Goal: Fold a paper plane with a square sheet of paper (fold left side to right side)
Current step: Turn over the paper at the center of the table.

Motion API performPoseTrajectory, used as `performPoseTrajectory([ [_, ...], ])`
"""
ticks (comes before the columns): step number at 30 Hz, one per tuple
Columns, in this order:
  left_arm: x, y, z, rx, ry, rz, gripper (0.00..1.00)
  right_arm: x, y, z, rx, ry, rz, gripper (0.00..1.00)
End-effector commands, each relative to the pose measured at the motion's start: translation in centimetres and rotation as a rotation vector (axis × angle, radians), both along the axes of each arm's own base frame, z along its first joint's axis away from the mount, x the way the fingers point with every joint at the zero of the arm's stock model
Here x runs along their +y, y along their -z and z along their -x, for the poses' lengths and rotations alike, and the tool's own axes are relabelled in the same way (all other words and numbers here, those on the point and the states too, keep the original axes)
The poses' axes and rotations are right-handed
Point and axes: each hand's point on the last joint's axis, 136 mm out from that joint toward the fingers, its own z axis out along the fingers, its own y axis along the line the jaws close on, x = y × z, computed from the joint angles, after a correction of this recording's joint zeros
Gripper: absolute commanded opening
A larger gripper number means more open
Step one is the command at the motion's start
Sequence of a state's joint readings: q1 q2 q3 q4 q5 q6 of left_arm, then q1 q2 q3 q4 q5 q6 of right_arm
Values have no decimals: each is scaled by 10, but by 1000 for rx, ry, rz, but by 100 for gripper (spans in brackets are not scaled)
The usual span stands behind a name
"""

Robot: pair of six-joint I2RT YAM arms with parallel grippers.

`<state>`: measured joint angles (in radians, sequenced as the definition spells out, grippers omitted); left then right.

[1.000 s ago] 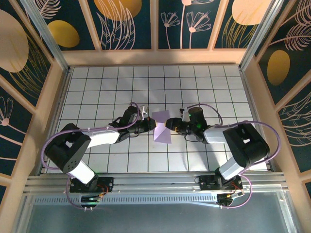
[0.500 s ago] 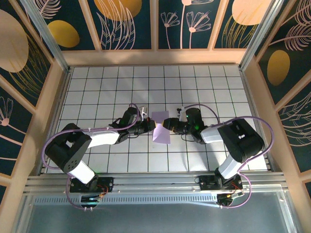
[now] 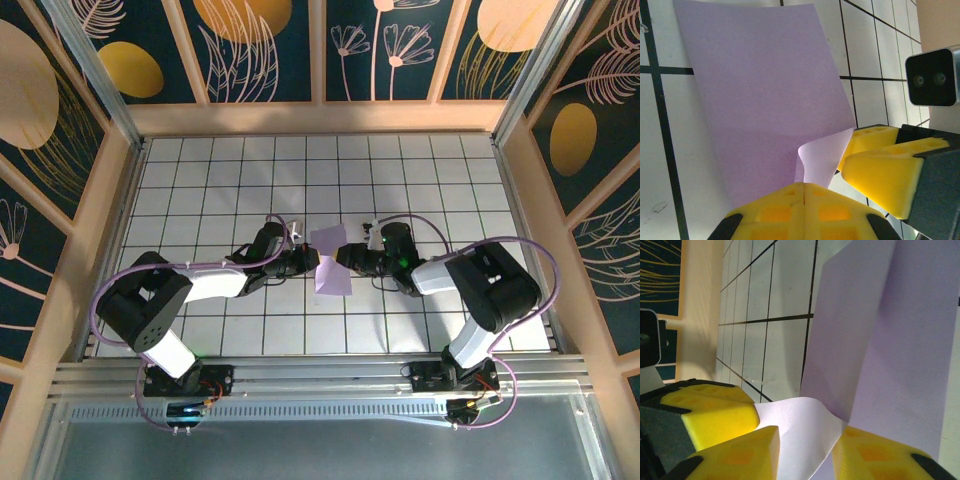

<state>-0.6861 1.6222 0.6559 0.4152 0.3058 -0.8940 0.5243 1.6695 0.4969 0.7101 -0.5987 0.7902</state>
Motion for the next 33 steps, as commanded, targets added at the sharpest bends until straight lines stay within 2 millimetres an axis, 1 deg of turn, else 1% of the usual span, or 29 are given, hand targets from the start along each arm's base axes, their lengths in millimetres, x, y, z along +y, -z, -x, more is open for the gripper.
performPoseTrajectory([
  [1, 3, 2, -1, 1, -12, 6, 10, 7, -5, -7, -40, -4, 5, 25],
  [4, 4, -5, -2, -16, -21, 14, 17, 7, -5, -10, -51, 1, 14, 12],
  [6, 9, -10, -3, -31, -39, 1, 25, 5, -8, -12, -64, 10, 19, 2],
  [7, 12, -13, -4, -41, -49, -8, 28, 5, -8, -13, -70, 13, 21, 0],
  [9, 20, -20, -6, -65, -76, -31, 38, 2, -12, -15, -82, 24, 23, 0],
  [12, 34, -34, -7, -103, -122, -51, 47, -3, -20, -19, -110, 37, 23, 0],
  [17, 63, -60, -9, -164, -227, -34, 71, -15, -43, -26, -177, 57, 15, 0],
  [20, 71, -78, -8, -194, -262, 17, 83, -25, -62, -30, -227, 78, 0, 0],
  [24, 73, -103, -4, -241, -279, 119, 98, -38, -90, -34, -285, 95, -41, 0],
  [29, 78, -138, 4, -324, -297, 296, 99, -51, -129, -36, -348, 104, -121, 0],
  [33, 74, -165, 14, -382, -256, 430, 99, -55, -158, -31, -377, 82, -206, 0],
])
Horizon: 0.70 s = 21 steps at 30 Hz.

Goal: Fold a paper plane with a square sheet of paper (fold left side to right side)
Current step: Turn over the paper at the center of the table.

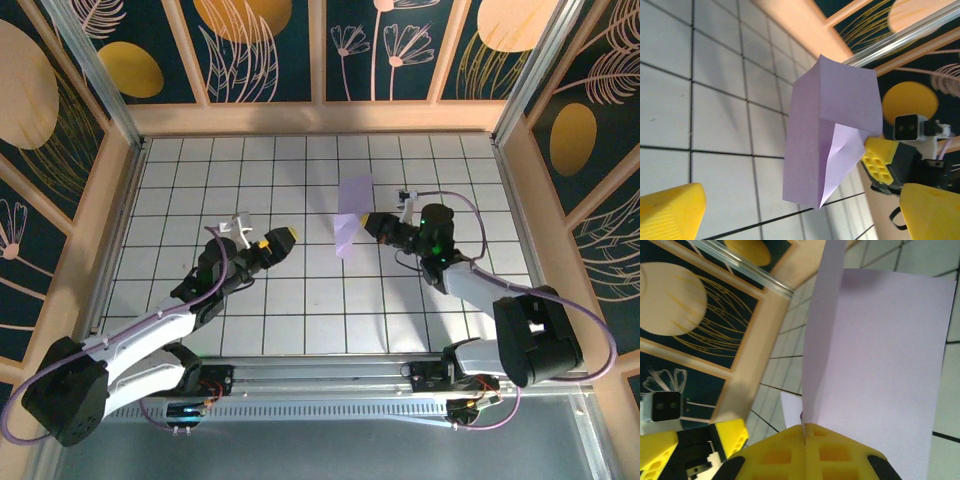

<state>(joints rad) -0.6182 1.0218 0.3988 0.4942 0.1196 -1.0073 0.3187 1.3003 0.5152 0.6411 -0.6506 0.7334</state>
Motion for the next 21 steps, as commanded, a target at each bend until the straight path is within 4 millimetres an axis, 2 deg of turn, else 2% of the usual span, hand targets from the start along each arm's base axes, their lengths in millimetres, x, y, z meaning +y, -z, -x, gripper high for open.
performPoseTrajectory([
  [1, -7, -49, 7, -132, 59, 177, 99, 4, -37, 10, -64, -78, -91, 0],
  [4, -15, -65, 12, -171, 118, 220, 99, 5, -56, 15, -83, -108, -151, 0],
  [9, -33, -75, 14, -186, 218, 235, 99, 9, -81, 24, -100, -160, -247, 0],
  [13, -52, -77, 15, -171, 314, 289, 99, 12, -92, 30, -99, -209, -326, 0],
  [21, -77, -75, 13, -139, 432, 360, 99, 20, -89, 32, -74, -233, -359, 0],
])
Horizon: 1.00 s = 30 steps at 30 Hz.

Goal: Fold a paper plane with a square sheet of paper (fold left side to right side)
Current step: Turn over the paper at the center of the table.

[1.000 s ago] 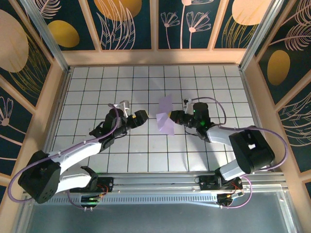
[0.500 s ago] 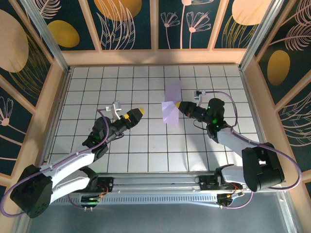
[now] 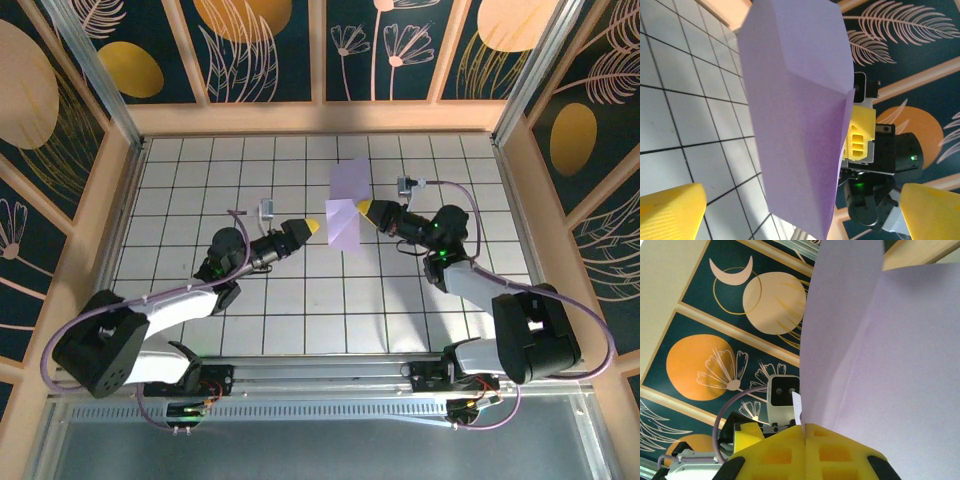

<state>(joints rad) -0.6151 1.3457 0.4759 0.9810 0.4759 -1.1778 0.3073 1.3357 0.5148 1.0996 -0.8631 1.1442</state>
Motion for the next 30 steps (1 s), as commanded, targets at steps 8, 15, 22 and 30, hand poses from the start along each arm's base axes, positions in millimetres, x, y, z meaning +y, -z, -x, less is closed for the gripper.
performPoseTrajectory([
  [8, -31, -31, 8, -56, 153, 107, 88, 19, -5, 15, -17, -79, -54, 0],
  [15, -34, -36, 5, -57, 156, 135, 64, 22, 4, 14, 2, -73, -53, 0],
  [22, -31, -33, 2, -52, 119, 109, 38, 21, 13, 11, 14, -50, -21, 2],
  [30, -26, -20, -1, -41, 78, 15, 10, 15, 19, 9, 2, -12, 30, 25],
])
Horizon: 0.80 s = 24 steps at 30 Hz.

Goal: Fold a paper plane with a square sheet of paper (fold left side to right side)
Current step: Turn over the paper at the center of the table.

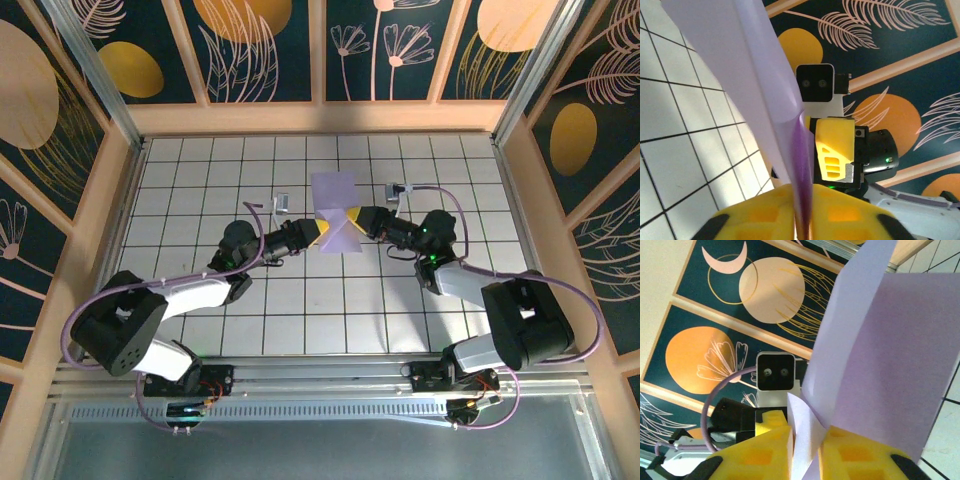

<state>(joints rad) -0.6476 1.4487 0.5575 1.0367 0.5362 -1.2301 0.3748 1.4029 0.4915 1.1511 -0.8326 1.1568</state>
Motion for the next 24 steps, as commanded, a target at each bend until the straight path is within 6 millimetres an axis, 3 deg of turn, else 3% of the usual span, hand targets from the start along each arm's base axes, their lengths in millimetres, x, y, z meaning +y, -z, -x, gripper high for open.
performPoseTrajectory([
  [1, 1, -9, -1, -59, -23, -48, 7, -7, -1, 2, -53, 38, 44, 28],
  [4, 5, 2, -4, -58, -48, -163, 0, -14, 9, -4, -54, 87, 124, 35],
  [8, 16, 18, -10, -57, -84, -385, 0, -31, 32, -17, -48, 200, 338, 43],
  [13, 43, 40, -14, -36, -140, -740, 0, -85, 70, -38, 19, 450, 744, 51],
  [16, 54, 40, -13, -50, -184, -930, 0, -122, 84, -42, 64, 568, 937, 57],
  [20, 64, 44, -7, -43, -230, -1163, 0, -153, 88, -42, 84, 672, 1033, 68],
  [24, 75, 46, -5, -53, -326, -1456, 0, -172, 90, -40, 89, 734, 1034, 79],
])
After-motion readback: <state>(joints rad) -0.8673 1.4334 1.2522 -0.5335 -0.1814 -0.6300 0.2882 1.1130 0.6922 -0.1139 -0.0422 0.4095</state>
